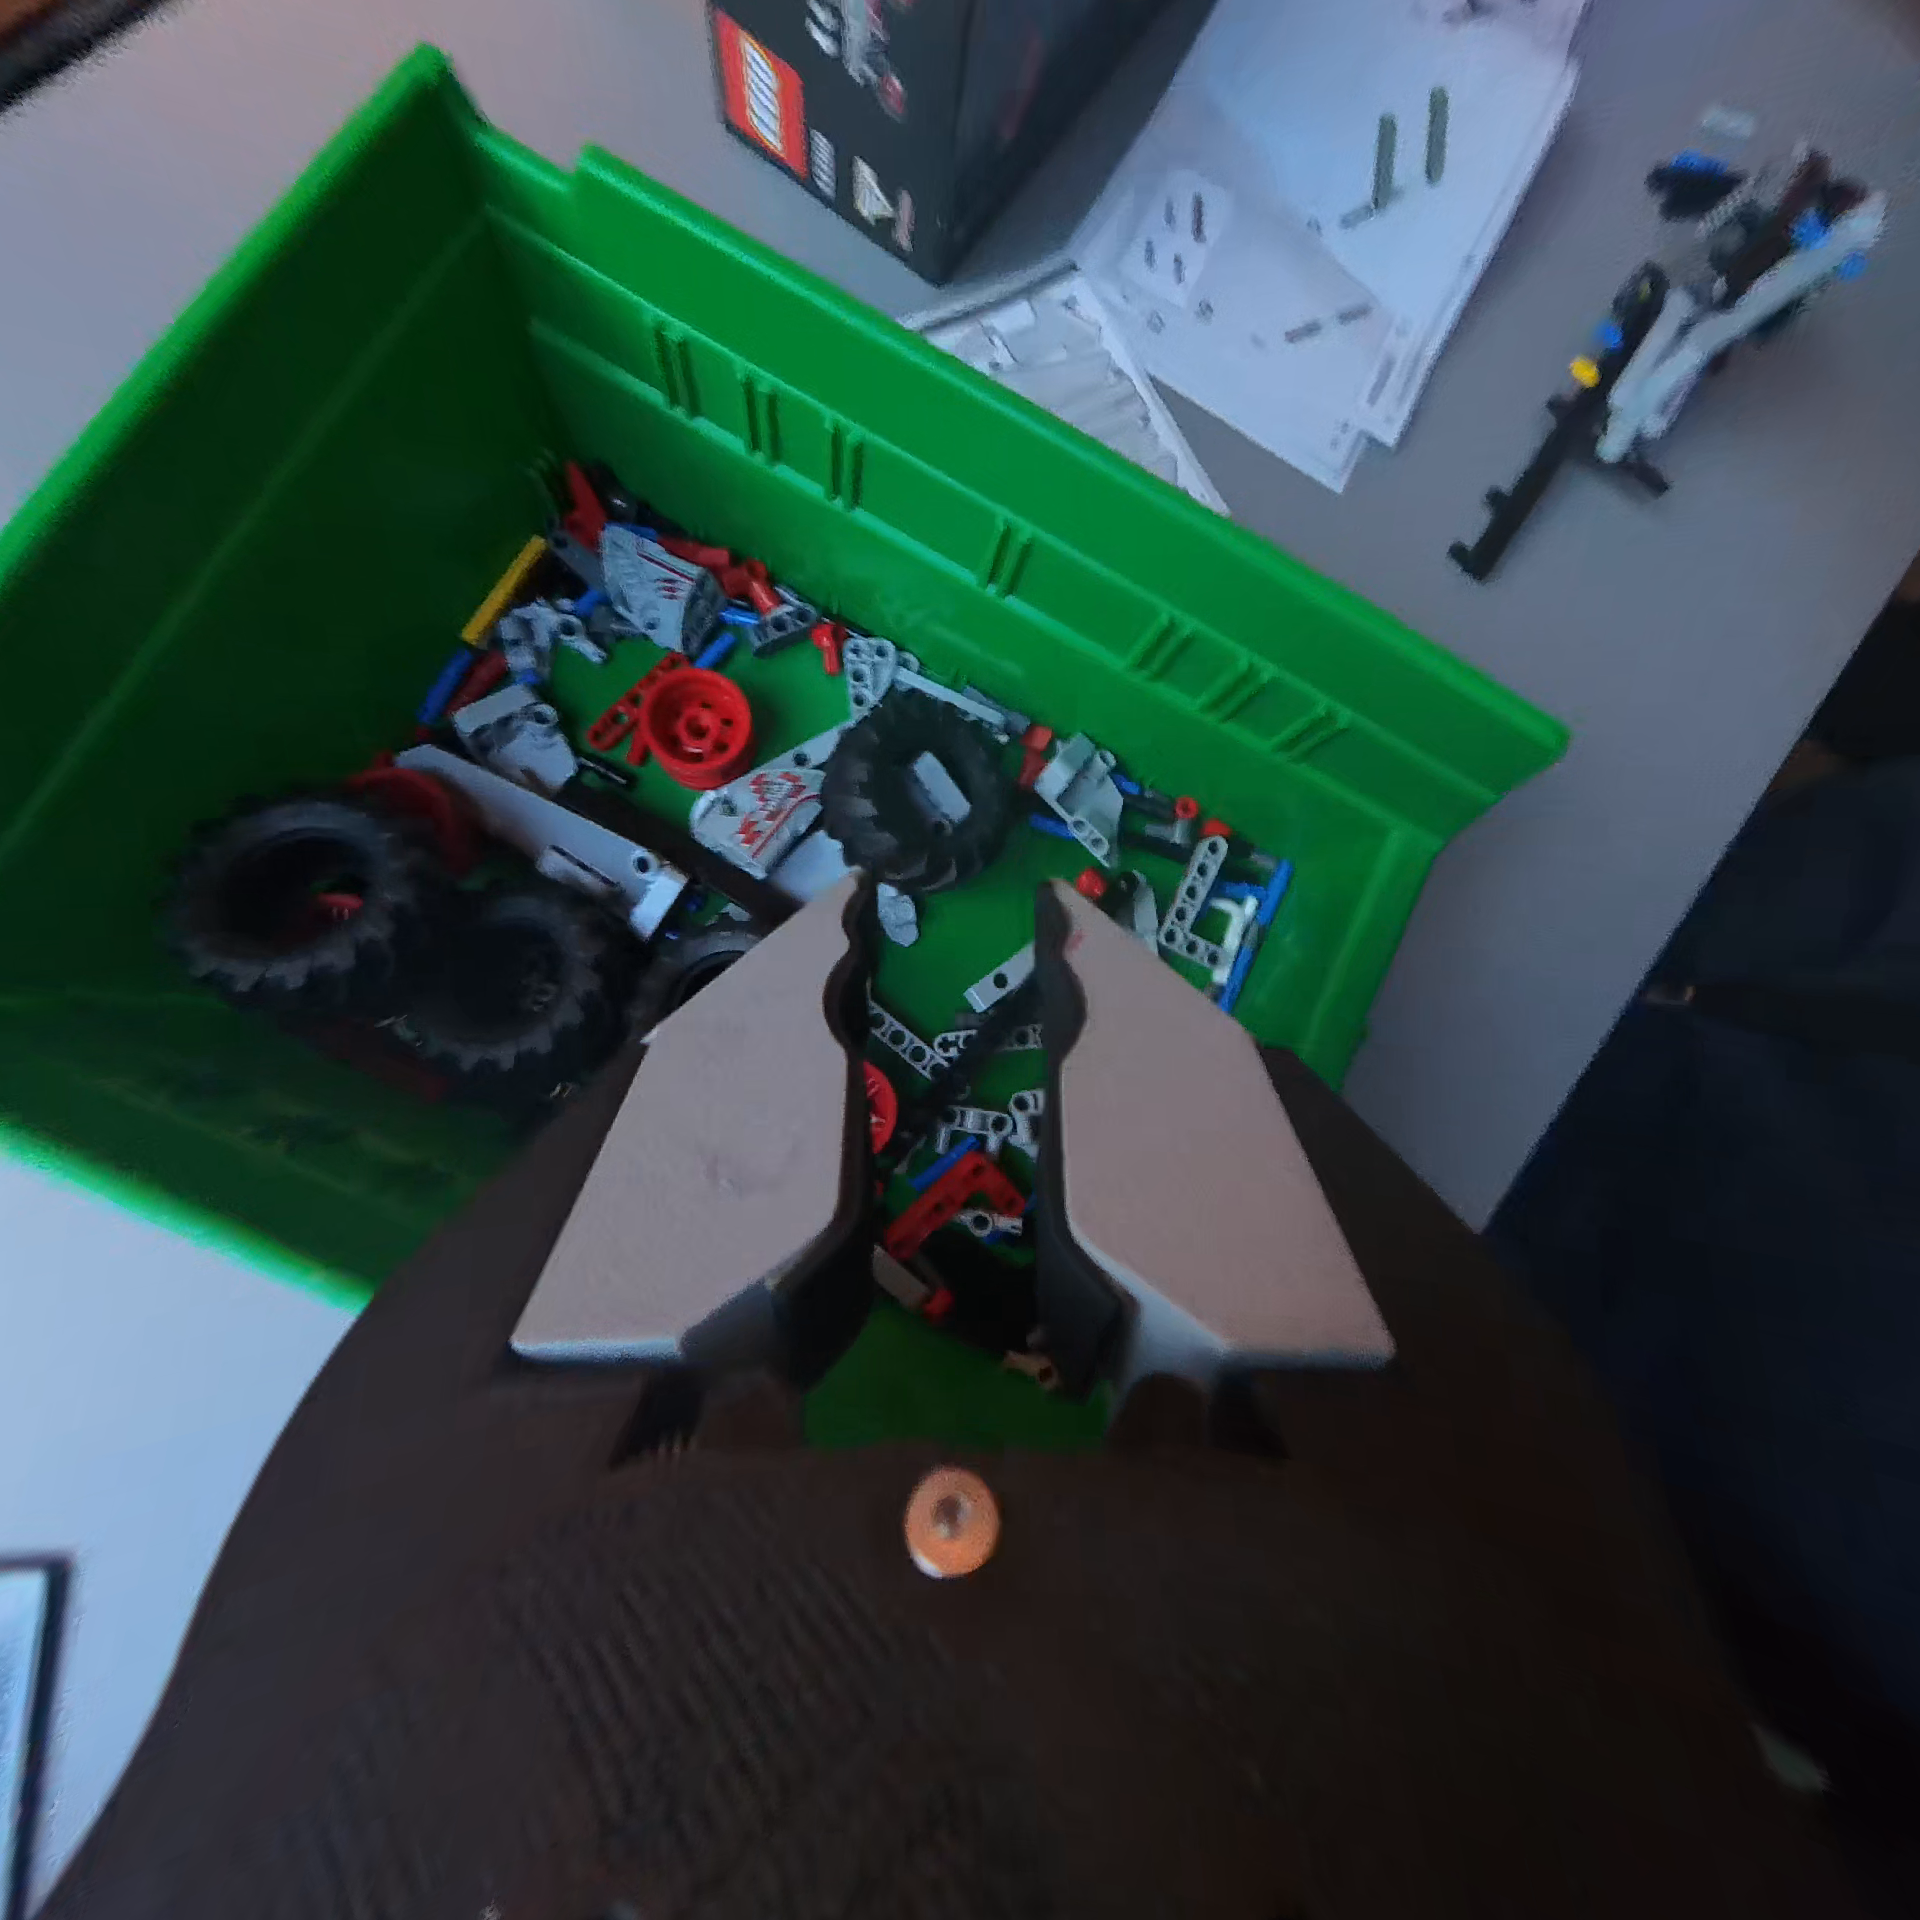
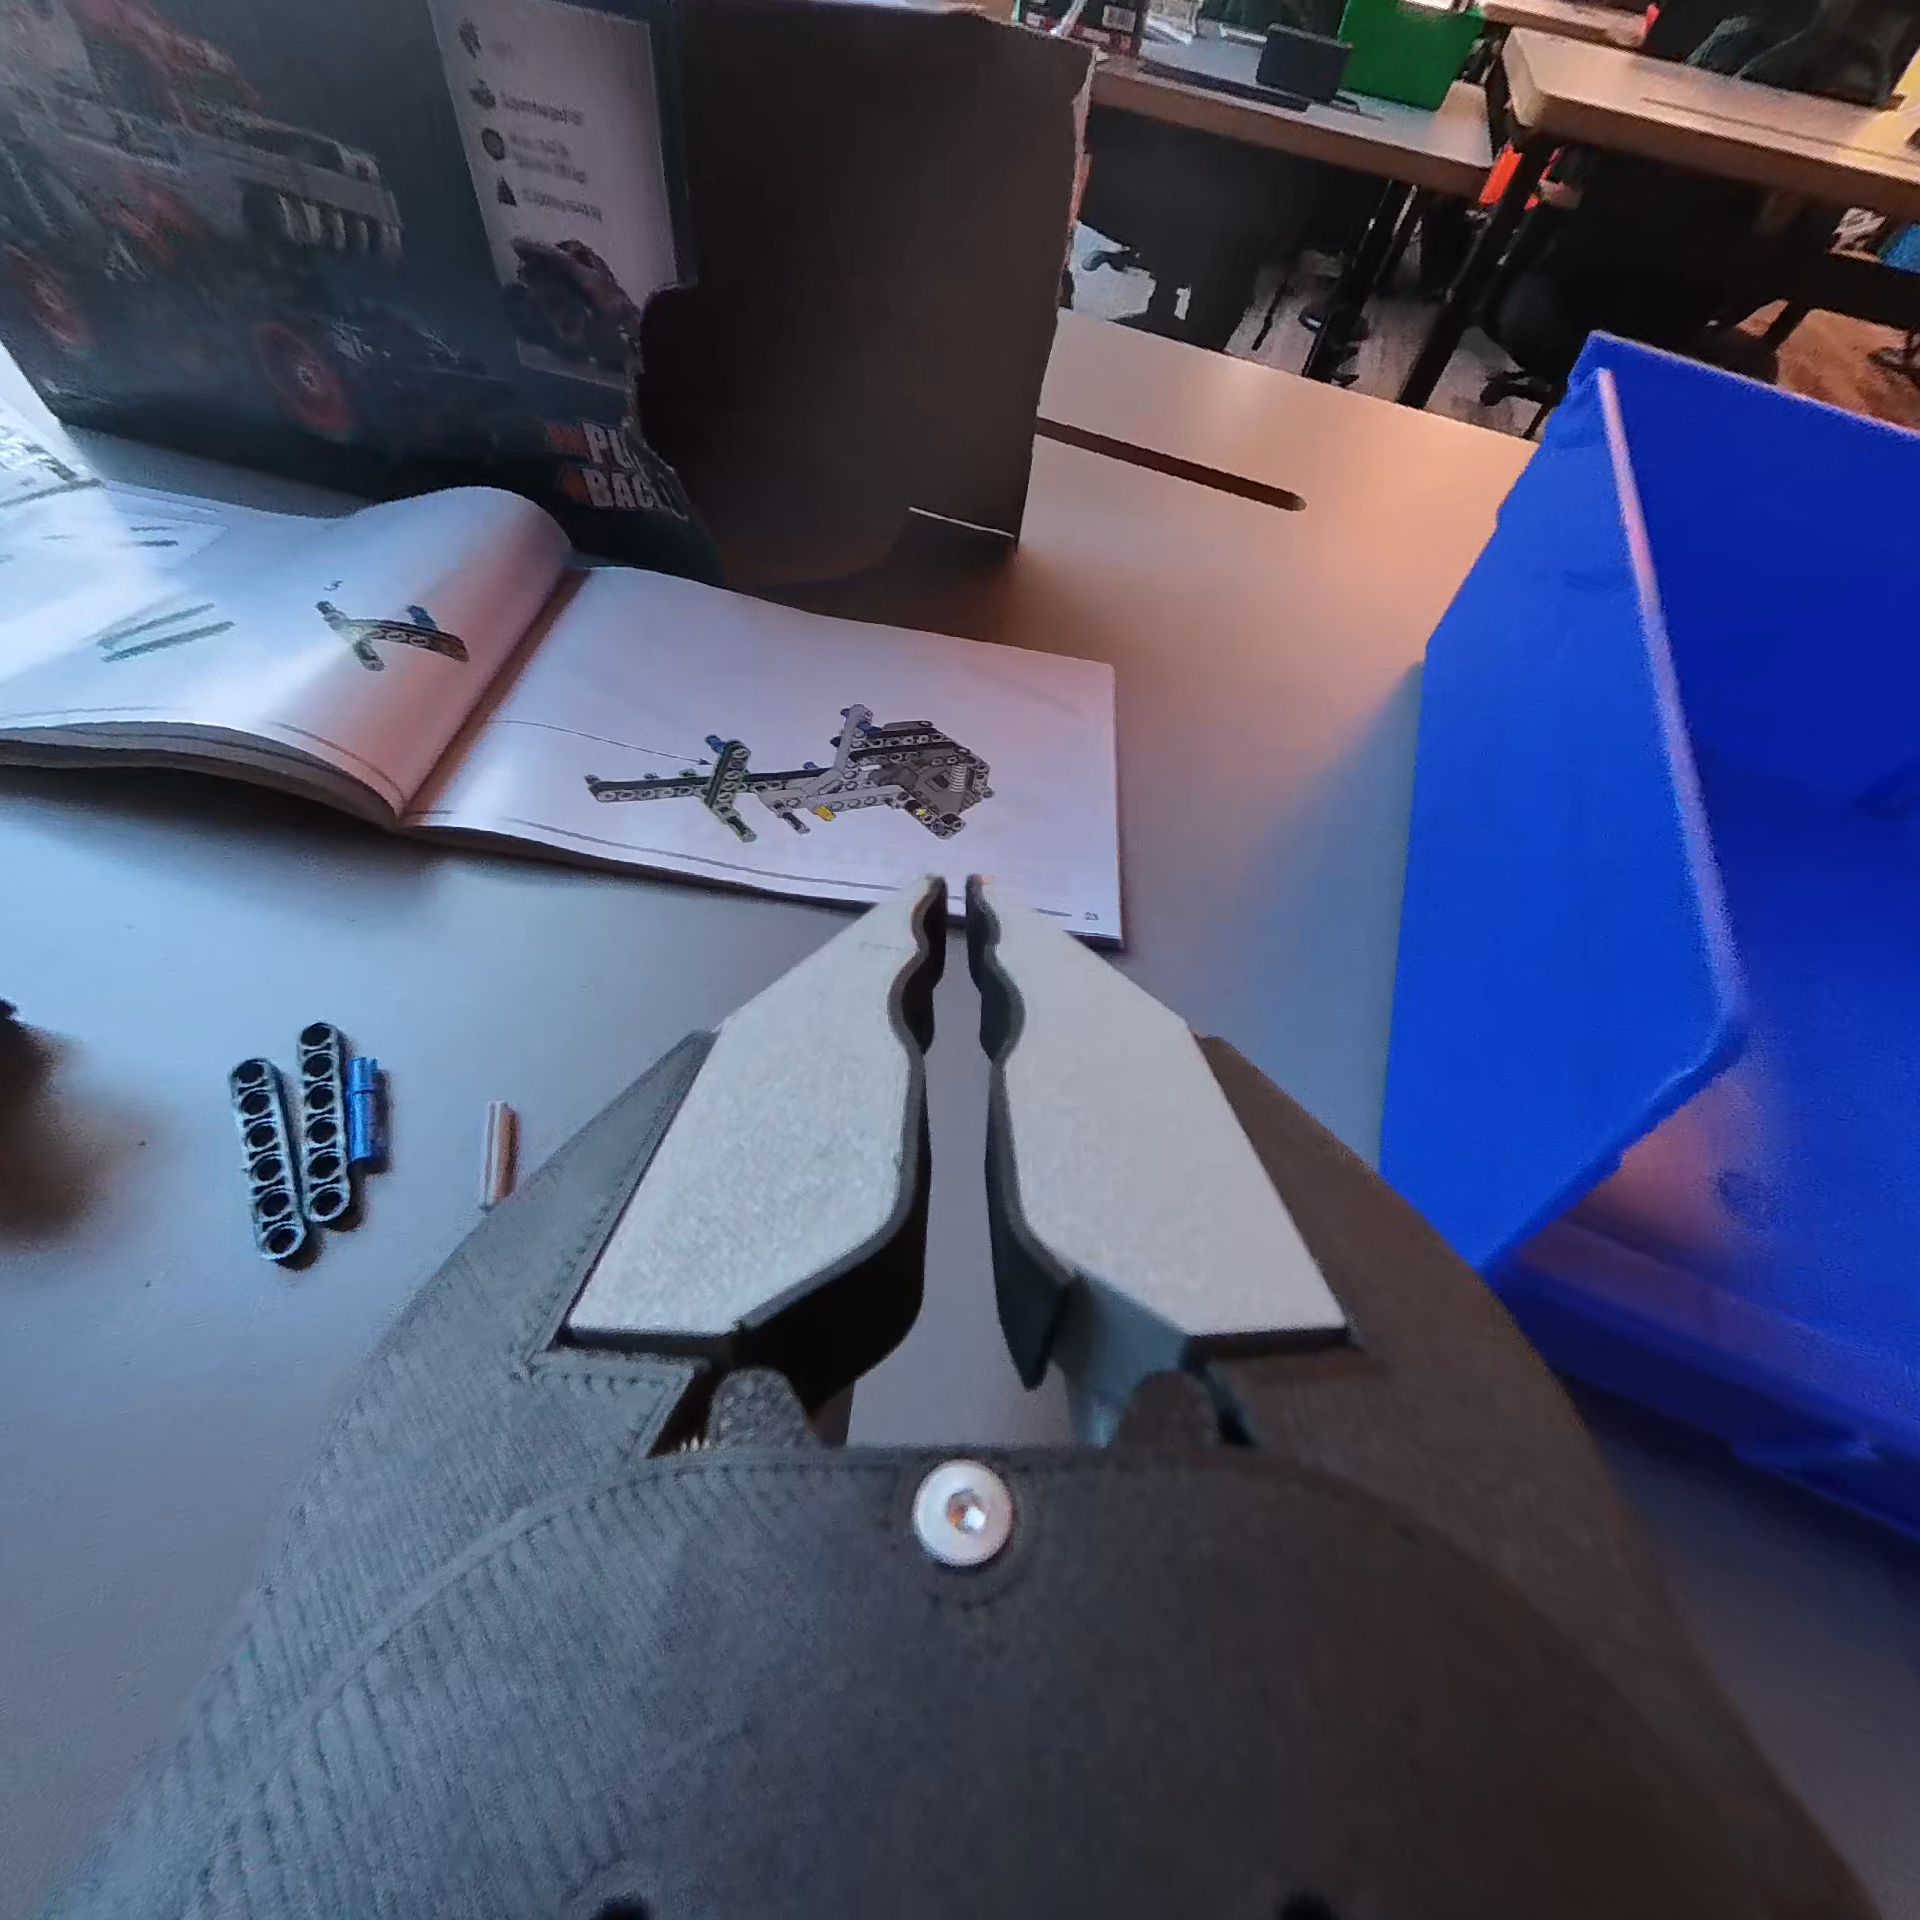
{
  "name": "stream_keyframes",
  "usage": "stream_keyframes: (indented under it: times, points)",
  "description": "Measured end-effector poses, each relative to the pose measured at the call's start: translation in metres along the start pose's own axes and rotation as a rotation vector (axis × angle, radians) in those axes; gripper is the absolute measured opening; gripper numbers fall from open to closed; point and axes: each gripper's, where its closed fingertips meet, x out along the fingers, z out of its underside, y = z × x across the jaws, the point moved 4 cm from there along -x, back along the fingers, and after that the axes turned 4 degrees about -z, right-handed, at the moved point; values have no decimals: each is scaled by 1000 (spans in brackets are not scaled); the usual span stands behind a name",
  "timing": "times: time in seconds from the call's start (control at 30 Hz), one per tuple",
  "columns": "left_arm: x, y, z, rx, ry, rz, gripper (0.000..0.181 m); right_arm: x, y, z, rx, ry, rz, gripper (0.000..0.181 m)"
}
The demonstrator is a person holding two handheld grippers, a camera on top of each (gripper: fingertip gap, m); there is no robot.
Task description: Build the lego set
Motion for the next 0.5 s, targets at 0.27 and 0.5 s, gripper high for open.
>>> stream_keyframes:
  times: [0.27, 0.5]
  points:
    - [62, 1, 14, 200, -377, 49, 34, 3, 8, 6, 26, -27, 41, 0]
    - [58, -60, -10, 350, -370, -460, 20, 9, 9, 8, 9, -67, 68, 0]
